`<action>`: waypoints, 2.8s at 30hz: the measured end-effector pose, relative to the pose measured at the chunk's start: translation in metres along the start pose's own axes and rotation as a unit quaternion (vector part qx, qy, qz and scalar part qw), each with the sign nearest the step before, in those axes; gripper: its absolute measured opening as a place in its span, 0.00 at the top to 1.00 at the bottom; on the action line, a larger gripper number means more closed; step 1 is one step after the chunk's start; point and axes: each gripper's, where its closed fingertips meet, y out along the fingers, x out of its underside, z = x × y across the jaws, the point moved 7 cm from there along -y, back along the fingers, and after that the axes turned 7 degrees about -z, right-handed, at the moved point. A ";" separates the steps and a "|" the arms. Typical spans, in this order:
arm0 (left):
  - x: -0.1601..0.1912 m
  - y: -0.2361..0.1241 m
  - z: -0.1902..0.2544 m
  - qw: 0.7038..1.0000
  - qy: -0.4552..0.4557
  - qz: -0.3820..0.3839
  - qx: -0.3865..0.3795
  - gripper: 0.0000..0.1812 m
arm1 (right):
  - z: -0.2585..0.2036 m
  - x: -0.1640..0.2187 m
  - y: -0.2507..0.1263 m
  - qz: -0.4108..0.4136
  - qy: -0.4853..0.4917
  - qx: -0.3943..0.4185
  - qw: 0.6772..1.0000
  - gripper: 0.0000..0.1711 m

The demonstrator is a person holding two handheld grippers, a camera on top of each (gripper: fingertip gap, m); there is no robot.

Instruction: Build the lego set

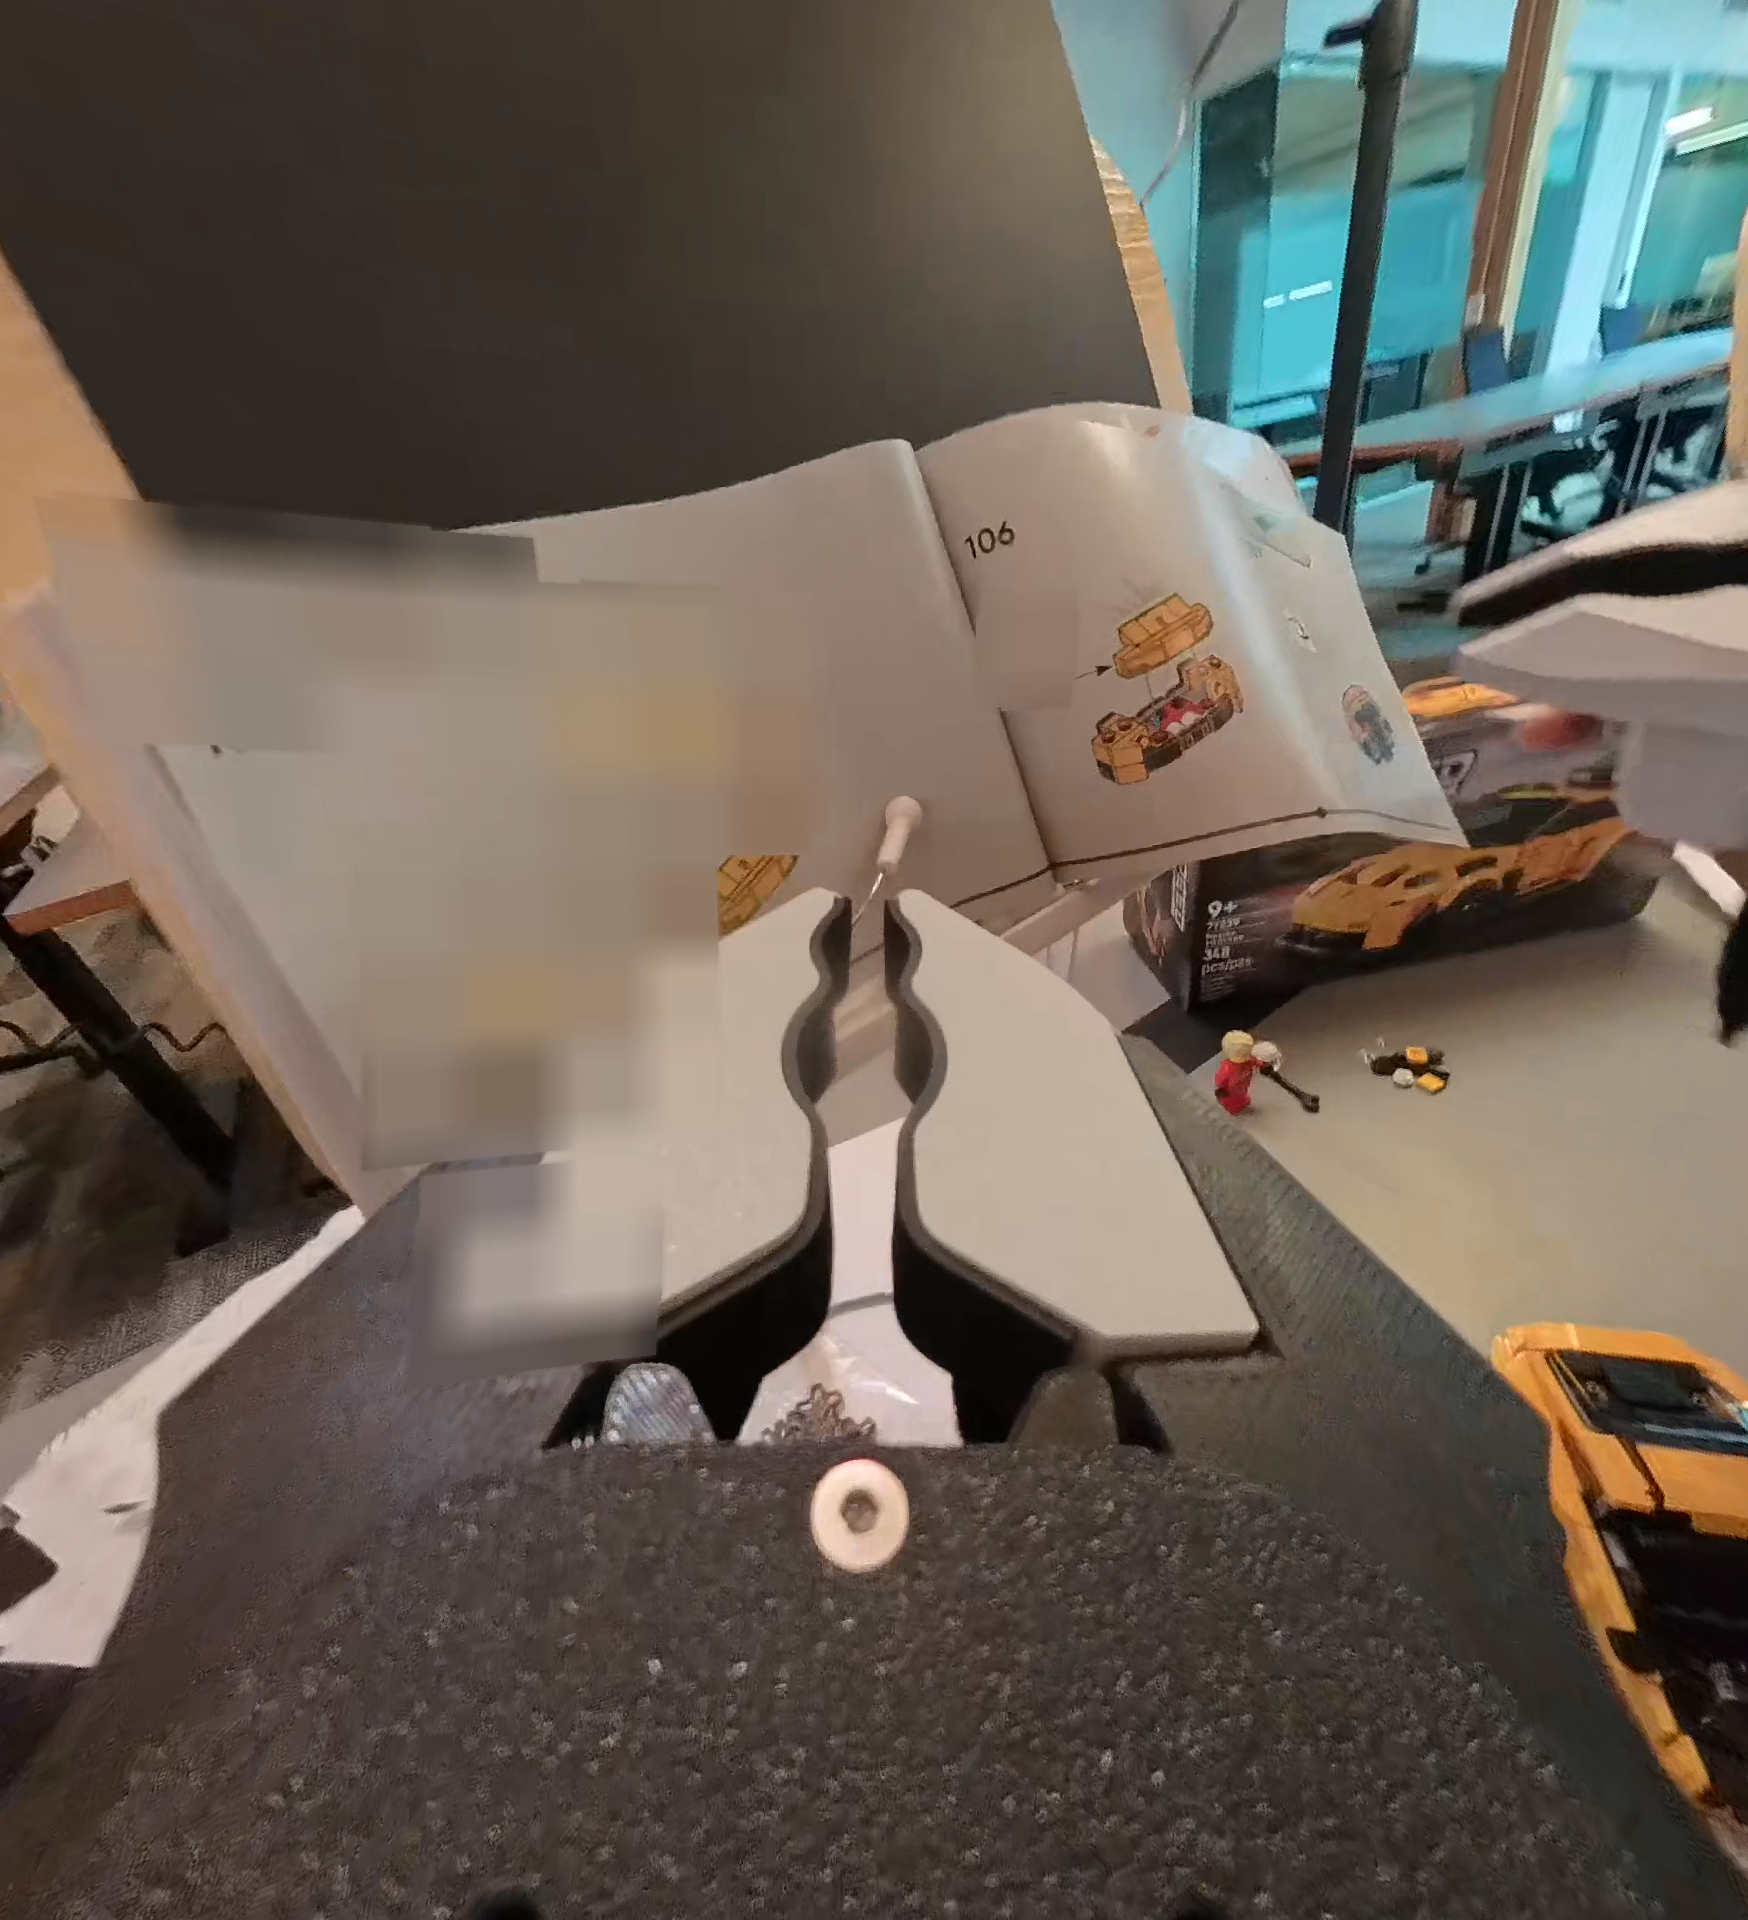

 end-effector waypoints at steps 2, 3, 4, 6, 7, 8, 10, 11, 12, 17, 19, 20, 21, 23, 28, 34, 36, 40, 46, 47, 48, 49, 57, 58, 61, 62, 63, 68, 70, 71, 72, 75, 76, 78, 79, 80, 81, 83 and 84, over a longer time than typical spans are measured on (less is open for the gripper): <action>0.002 -0.004 0.000 1.000 -0.014 0.019 -0.018 0.98 | -0.012 -0.001 -0.014 0.015 0.008 0.005 1.000 0.93; 0.002 -0.006 -0.001 0.999 -0.019 0.031 -0.026 0.99 | -0.017 -0.003 -0.021 0.029 0.019 0.008 0.999 0.93; 0.000 -0.009 -0.003 0.998 -0.025 0.042 -0.036 1.00 | -0.020 -0.006 -0.029 0.043 0.032 0.011 0.998 0.93; -0.004 -0.014 -0.008 0.996 -0.038 0.056 -0.056 1.00 | -0.023 -0.011 -0.042 0.069 0.058 0.022 0.996 0.92; -0.007 -0.017 -0.011 0.995 -0.044 0.062 -0.066 1.00 | -0.024 -0.013 -0.049 0.081 0.068 0.028 0.994 0.92; -0.010 -0.020 -0.014 0.993 -0.048 0.067 -0.080 1.00 | -0.025 -0.014 -0.055 0.089 0.079 0.029 0.993 0.92; -0.018 -0.023 -0.023 0.990 -0.049 0.070 -0.114 1.00 | -0.022 -0.011 -0.067 0.095 0.100 0.029 0.990 0.96; -0.022 -0.023 -0.027 0.988 -0.050 0.069 -0.129 1.00 | -0.019 -0.006 -0.073 0.097 0.110 0.032 0.989 0.99; -0.027 -0.023 -0.032 0.986 -0.051 0.072 -0.142 1.00 | -0.015 -0.001 -0.079 0.096 0.120 0.037 0.987 1.00; -0.046 -0.005 -0.053 0.977 -0.043 0.079 -0.195 1.00 | 0.001 0.028 -0.093 0.068 0.162 0.053 0.983 1.00; -0.046 0.006 -0.058 0.975 -0.032 0.068 -0.207 1.00 | 0.004 0.036 -0.094 0.059 0.159 0.060 0.984 1.00; -0.044 0.009 -0.060 0.975 -0.031 0.067 -0.211 1.00 | 0.005 0.038 -0.093 0.058 0.161 0.057 0.984 1.00; -0.043 0.011 -0.061 0.975 -0.033 0.067 -0.212 1.00 | 0.005 0.040 -0.091 0.054 0.165 0.054 0.983 1.00; -0.037 0.014 -0.063 0.975 -0.036 0.064 -0.209 1.00 | 0.003 0.044 -0.088 0.050 0.168 0.049 0.983 1.00; -0.032 0.014 -0.061 0.978 -0.038 0.067 -0.192 1.00 | -0.003 0.049 -0.083 0.045 0.161 0.044 0.985 1.00; -0.033 0.019 -0.035 0.987 -0.023 0.057 -0.152 1.00 | -0.005 0.050 -0.083 0.047 0.162 0.036 0.985 1.00; -0.043 0.009 -0.024 0.990 -0.017 0.064 -0.127 1.00 | -0.006 0.049 -0.084 0.048 0.164 0.033 0.985 1.00; -0.079 -0.044 0.000 0.997 -0.013 0.052 -0.057 1.00 | -0.006 0.046 -0.087 0.048 0.160 0.030 0.985 1.00; -0.090 -0.178 -0.034 0.986 0.088 -0.124 -0.074 1.00 | -0.006 0.042 -0.091 0.049 0.151 0.016 0.987 1.00; -0.076 -0.195 -0.051 0.973 0.095 -0.195 -0.079 1.00 | -0.006 0.040 -0.094 0.050 0.146 0.015 0.988 1.00; -0.058 -0.211 -0.068 0.955 0.095 -0.272 -0.069 1.00 | -0.005 0.040 -0.096 0.049 0.140 0.015 0.989 1.00; -0.034 -0.225 -0.083 0.932 0.086 -0.348 -0.052 1.00 | -0.005 0.041 -0.098 0.047 0.134 0.017 0.990 1.00; 0.143 -0.286 -0.123 0.739 0.039 -0.665 0.099 0.89 | -0.018 0.059 -0.114 0.020 0.125 0.000 0.992 1.00; 0.151 -0.285 -0.123 0.729 0.048 -0.674 0.104 0.89 | -0.020 0.059 -0.117 0.019 0.116 0.000 0.993 1.00; 0.167 -0.277 -0.122 0.710 0.077 -0.687 0.131 0.89 | -0.026 0.063 -0.123 0.013 0.089 -0.002 0.996 1.00; 0.171 -0.274 -0.120 0.706 0.079 -0.689 0.144 0.89 | -0.029 0.065 -0.124 0.010 0.082 -0.003 0.997 1.00; 0.174 -0.272 -0.120 0.702 0.084 -0.691 0.151 0.88 | -0.030 0.066 -0.124 0.007 0.077 -0.004 0.997 1.00; 0.186 -0.263 -0.115 0.688 0.118 -0.692 0.183 0.87 | -0.032 0.073 -0.124 -0.001 0.075 -0.008 0.997 1.00; 0.190 -0.261 -0.113 0.681 0.128 -0.696 0.186 0.86 | -0.031 0.074 -0.124 -0.002 0.078 -0.009 0.997 1.00; 0.192 -0.261 -0.114 0.679 0.130 -0.698 0.184 0.87 | -0.031 0.075 -0.124 -0.003 0.079 -0.009 0.997 1.00; 0.195 -0.260 -0.114 0.678 0.130 -0.700 0.185 0.89 | -0.031 0.075 -0.124 -0.003 0.080 -0.009 0.997 1.00; 0.195 -0.259 -0.116 0.689 0.124 -0.691 0.180 0.95 | -0.031 0.077 -0.124 -0.004 0.084 -0.011 0.996 1.00; 0.193 -0.261 -0.116 0.689 0.122 -0.691 0.180 0.95 | -0.031 0.076 -0.124 -0.004 0.084 -0.012 0.996 1.00; 0.176 -0.262 -0.111 0.726 0.099 -0.652 0.194 0.95 | -0.031 0.075 -0.125 -0.003 0.082 -0.013 0.997 1.00; 0.161 -0.260 -0.103 0.759 0.074 -0.611 0.212 0.95 | -0.031 0.075 -0.125 -0.002 0.080 -0.016 0.997 1.00; 0.143 -0.257 -0.091 0.795 0.050 -0.556 0.237 0.95 | -0.033 0.074 -0.125 -0.002 0.079 -0.022 0.997 1.00; 0.122 -0.252 -0.076 0.829 0.021 -0.491 0.266 0.95 | -0.037 0.074 -0.124 -0.002 0.077 -0.035 0.996 1.00; 0.078 -0.242 -0.039 0.874 -0.054 -0.345 0.337 0.95 | -0.051 0.068 -0.124 0.003 0.072 -0.083 0.994 1.00; 0.059 -0.237 -0.020 0.880 -0.098 -0.278 0.372 0.96 | -0.062 0.063 -0.124 0.010 0.066 -0.108 0.992 1.00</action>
